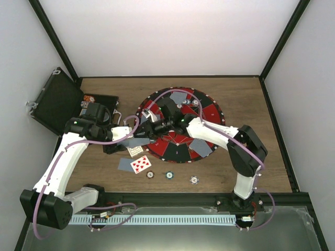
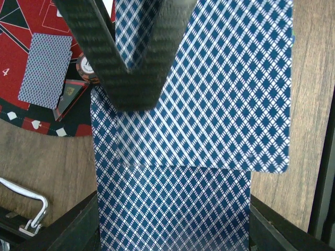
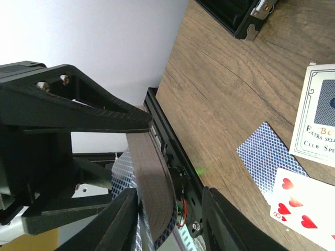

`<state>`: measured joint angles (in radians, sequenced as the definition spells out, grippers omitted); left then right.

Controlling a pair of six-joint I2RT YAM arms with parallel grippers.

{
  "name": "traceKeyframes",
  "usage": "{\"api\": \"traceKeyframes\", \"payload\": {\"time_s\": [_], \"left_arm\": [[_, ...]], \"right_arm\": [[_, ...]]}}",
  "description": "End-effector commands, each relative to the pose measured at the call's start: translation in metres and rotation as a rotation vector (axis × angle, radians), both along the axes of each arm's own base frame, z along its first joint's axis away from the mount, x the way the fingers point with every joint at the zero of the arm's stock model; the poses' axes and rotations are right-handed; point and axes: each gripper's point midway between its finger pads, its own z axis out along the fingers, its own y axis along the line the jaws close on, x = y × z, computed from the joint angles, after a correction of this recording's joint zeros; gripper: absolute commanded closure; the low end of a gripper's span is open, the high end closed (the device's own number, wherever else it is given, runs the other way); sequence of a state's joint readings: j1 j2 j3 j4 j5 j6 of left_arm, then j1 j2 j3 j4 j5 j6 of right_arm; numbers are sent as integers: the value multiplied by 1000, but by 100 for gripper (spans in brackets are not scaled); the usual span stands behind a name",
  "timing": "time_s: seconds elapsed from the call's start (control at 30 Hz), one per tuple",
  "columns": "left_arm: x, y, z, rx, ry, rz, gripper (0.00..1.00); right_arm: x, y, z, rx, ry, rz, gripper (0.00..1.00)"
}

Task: Distribute texas hold em gaming equipment

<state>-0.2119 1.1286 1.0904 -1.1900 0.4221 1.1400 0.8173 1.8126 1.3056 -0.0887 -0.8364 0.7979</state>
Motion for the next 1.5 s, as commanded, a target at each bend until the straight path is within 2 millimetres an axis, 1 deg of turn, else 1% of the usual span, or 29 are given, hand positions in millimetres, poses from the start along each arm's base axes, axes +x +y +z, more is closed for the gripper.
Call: {"api": "traceKeyframes", "payload": {"time_s": [0.0, 0.03, 0.17, 0.23, 0.4, 0.53, 0.6, 0.63, 0.67, 0.7, 0.83, 0.9, 0.97, 1.07, 1.13, 1.2, 1.27, 1.3, 1.4, 1.47], "left_arm": [[5, -6, 12, -36, -43, -21, 95], [5, -6, 12, -36, -41, -22, 95], [4, -5, 11, -30, -41, -20, 95], [4, -4, 11, -28, -42, -20, 95], [5, -5, 12, -29, -45, -20, 95], [5, -4, 12, -26, -45, -19, 95], [5, -4, 12, -25, -46, -19, 95], [5, -4, 12, -25, -47, -18, 95], [5, -4, 12, -24, -47, -18, 95], [5, -4, 12, -23, -49, -18, 95], [5, -3, 13, -22, -48, -15, 95], [4, -3, 12, -21, -45, -14, 95], [4, -3, 11, -20, -43, -12, 95], [4, -2, 11, -18, -42, -10, 95], [4, -3, 11, -19, -41, -9, 95], [4, -3, 10, -19, -40, -9, 95], [4, -2, 10, -17, -40, -8, 95], [4, -2, 11, -16, -43, -8, 95], [5, -1, 13, -8, -50, -6, 96], [4, 0, 12, -5, -51, -6, 96]], "right_arm": [[0, -14, 11, -16, -18, -27, 67], [0, -16, 10, -20, -17, -29, 70], [0, -25, 10, -37, -12, -43, 92], [1, -31, 11, -42, -12, -54, 99], [11, -50, 22, -57, -42, -91, 99], [29, -80, 30, -81, -86, -144, 99], [45, -99, 34, -110, -133, -187, 99], [56, -111, 35, -159, -172, -225, 99], [66, -121, 33, -209, -208, -252, 99], [80, -133, 30, -280, -277, -284, 99], [130, -182, 8, -643, -474, -440, 99], [152, -206, 2, -803, -560, -510, 99], [171, -226, -3, -975, -666, -557, 99], [190, -249, -5, -1250, -885, -597, 99], [196, -254, -10, -1428, -1062, -573, 99], [198, -248, -17, -1517, -1195, -525, 99], [203, -235, -23, -1524, -1298, -512, 99], [203, -232, -35, -1549, -1341, -453, 99], [207, -228, -56, -1618, -1440, -370, 99], [209, -227, -69, -1638, -1475, -336, 99]]}}
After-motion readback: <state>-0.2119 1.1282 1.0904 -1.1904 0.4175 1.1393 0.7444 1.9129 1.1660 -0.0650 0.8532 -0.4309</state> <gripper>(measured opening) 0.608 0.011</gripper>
